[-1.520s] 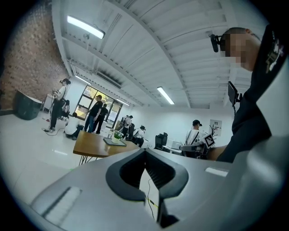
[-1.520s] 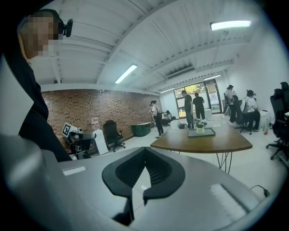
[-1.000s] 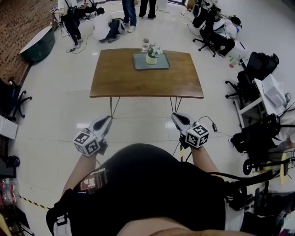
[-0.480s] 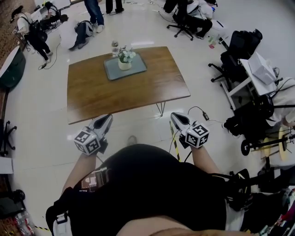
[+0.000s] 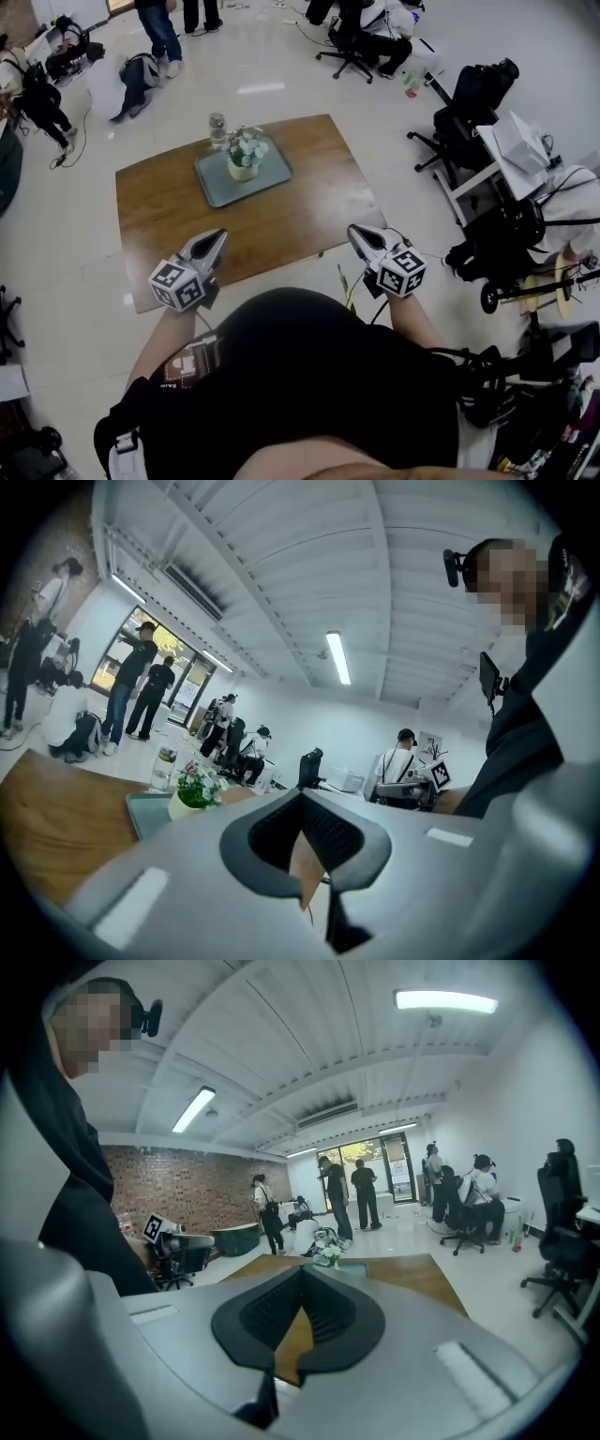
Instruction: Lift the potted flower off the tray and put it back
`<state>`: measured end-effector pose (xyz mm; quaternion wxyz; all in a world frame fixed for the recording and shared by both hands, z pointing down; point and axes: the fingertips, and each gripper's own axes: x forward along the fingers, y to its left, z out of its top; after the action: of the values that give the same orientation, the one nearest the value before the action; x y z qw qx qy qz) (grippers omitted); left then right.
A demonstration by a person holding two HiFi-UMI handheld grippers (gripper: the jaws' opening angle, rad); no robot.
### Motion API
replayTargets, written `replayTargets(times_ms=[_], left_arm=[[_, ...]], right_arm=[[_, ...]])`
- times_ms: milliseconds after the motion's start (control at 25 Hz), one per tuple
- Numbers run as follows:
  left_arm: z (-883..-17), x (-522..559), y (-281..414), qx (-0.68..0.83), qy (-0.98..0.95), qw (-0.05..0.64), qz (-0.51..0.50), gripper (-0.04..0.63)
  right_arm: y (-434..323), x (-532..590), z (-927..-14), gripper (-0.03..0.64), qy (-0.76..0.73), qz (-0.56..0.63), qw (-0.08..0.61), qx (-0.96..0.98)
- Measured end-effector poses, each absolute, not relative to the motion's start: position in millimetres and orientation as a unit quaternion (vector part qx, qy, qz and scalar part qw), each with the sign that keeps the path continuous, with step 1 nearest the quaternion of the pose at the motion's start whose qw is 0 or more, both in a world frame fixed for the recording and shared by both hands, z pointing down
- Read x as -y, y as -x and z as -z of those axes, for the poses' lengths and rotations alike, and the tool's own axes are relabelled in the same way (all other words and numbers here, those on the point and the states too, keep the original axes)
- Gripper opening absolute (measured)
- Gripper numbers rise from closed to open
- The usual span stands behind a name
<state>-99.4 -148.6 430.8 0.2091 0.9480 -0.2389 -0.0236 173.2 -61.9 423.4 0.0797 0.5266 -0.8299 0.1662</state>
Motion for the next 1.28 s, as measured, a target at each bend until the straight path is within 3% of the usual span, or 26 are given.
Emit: replayTargets(times_ms=[680,1200,1280], left_arm=[[-429.7,213.7,89.6,0.334,-0.921,0.196,0.025,-0.002],[-458.6,241.8,-6.1,0.486,-0.845,0.223,0.006,0.002],[-465.0,246.4,-6.5,0.494,-0.841,0.222,-0.009,0.037]], right_arm=[[-202.8,191.6,-417.5,0.015,-0.445,-0.158,0.08,0.878],[-292.0,257.9,-440.7,0.015,-0.32,-0.156,0.083,0.931],[-290.4,260.5,-450.2,0.015,-0.319,-0.165,0.081,0.93]])
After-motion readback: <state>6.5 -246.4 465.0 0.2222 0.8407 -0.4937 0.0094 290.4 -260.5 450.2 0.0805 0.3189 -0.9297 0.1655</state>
